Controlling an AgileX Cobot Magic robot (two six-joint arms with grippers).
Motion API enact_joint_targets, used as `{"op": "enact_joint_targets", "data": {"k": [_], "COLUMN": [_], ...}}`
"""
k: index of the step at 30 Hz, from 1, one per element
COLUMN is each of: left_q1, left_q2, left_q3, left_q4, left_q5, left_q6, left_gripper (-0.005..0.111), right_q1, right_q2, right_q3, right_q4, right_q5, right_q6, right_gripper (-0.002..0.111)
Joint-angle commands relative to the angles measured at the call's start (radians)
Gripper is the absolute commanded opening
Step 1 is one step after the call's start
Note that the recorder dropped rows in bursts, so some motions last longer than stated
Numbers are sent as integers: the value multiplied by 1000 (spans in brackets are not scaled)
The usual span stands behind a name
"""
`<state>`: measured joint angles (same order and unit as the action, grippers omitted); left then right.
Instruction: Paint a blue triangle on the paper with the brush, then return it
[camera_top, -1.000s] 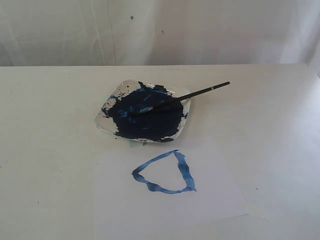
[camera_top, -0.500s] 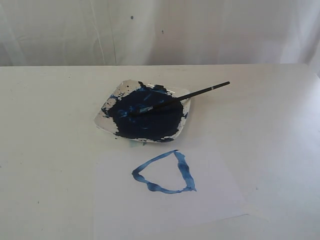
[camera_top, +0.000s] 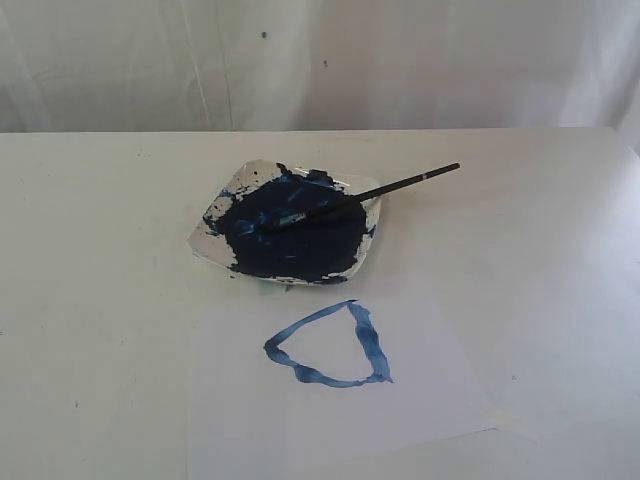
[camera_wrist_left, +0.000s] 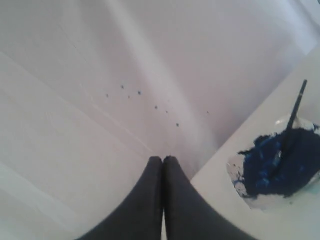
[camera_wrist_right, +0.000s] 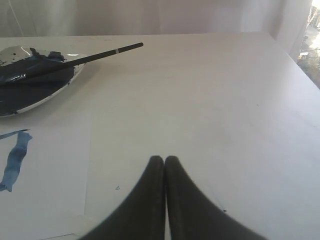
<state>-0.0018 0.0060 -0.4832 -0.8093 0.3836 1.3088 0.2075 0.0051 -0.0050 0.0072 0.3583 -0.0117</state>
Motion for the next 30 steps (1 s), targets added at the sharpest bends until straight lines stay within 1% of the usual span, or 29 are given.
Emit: {"op": "enact_joint_targets", "data": {"k": [1, 2, 5, 8, 10, 11, 12, 13, 14, 19, 21, 23, 30], "left_q1": [1, 1, 1, 1, 1, 1, 1, 1, 1, 1, 1, 1, 1], "left_q2": [-6, -6, -6, -6, -6, -6, -6, -6, -6, -6, -6, -6, -6], "left_q3": [107, 131, 217, 295, 342, 360, 380, 395, 409, 483, 483, 483, 483], "left_q4": [12, 19, 123, 300, 439, 491, 547, 591, 617, 612, 609, 609, 609], "left_q5": [-18, -18, -35, -86, -128, -145, -158, -160, -158, -197, -199, -128, -129], "left_q6": [-67, -102, -387, -765, -978, -1031, -1121, -1163, -1188, -1189, -1189, -1185, -1176], "left_gripper": [0, 0, 0, 0, 0, 0, 0, 0, 0, 0, 0, 0, 0], "right_q1": [2, 2, 2, 2, 2, 2, 2, 2, 2, 2, 2, 2, 2], "right_q2": [-5, -5, -5, -5, -5, -5, -5, -5, -5, -5, -5, -5, -5], "right_q3": [5, 5, 5, 5, 5, 5, 5, 5, 5, 5, 5, 5, 5], "right_q4": [0, 0, 0, 0, 0, 0, 0, 0, 0, 0, 0, 0, 0], "right_q5": [-8, -8, -8, -8, -8, -8, -8, -8, -8, -8, -8, -8, -8], "right_q6": [-4, -4, -4, -4, -4, -4, -4, -4, -4, -4, -4, -4, -4], "right_gripper": [0, 0, 0, 0, 0, 0, 0, 0, 0, 0, 0, 0, 0]}}
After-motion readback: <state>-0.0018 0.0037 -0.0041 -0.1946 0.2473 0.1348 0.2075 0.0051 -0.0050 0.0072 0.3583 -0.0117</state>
